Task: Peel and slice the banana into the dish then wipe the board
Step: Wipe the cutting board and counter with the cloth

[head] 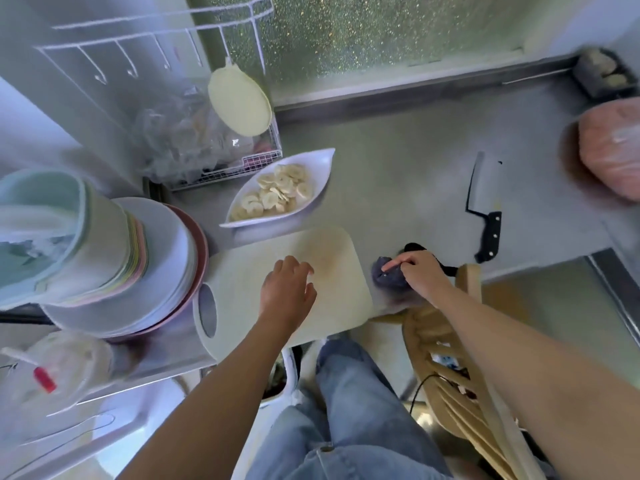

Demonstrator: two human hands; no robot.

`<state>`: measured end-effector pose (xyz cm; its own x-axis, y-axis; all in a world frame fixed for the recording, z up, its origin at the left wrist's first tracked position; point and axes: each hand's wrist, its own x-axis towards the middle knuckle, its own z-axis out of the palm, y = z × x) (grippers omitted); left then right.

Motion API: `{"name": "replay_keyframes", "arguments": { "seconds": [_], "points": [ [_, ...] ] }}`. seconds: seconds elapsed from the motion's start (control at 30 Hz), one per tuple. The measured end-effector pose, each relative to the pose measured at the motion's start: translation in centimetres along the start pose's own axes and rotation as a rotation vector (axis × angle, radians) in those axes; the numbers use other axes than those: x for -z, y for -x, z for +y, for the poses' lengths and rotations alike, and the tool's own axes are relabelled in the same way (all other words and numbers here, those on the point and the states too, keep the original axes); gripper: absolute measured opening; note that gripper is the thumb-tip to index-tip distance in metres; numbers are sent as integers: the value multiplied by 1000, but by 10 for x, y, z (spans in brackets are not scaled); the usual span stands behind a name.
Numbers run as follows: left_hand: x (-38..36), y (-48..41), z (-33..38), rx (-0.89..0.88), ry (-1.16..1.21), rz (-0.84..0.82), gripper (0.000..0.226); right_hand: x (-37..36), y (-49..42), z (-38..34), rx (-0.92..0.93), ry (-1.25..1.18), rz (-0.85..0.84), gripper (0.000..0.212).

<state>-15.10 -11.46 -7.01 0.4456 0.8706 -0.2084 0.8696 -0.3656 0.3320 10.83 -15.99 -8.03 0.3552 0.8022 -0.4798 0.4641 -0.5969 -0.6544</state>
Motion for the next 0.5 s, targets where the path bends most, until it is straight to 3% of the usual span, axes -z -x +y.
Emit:
{"name": "replay_keyframes", "arguments": {
  "seconds": [0.07,0.2,0.37,0.5],
  "points": [
    [-7,17,-4,-8,-1,-4,30,1,12,2,-27,-77,37,48],
    [-11,42,-12,-2,-41,-11,41,11,21,0,30,-113,298,46],
    [-17,74,-24,163,-208,-189,88,-12,31,13,-51,146,229,44],
    [-26,82,-26,192,-273,-158,87,-31,53,15,27,201,214,34]
  ]
}}
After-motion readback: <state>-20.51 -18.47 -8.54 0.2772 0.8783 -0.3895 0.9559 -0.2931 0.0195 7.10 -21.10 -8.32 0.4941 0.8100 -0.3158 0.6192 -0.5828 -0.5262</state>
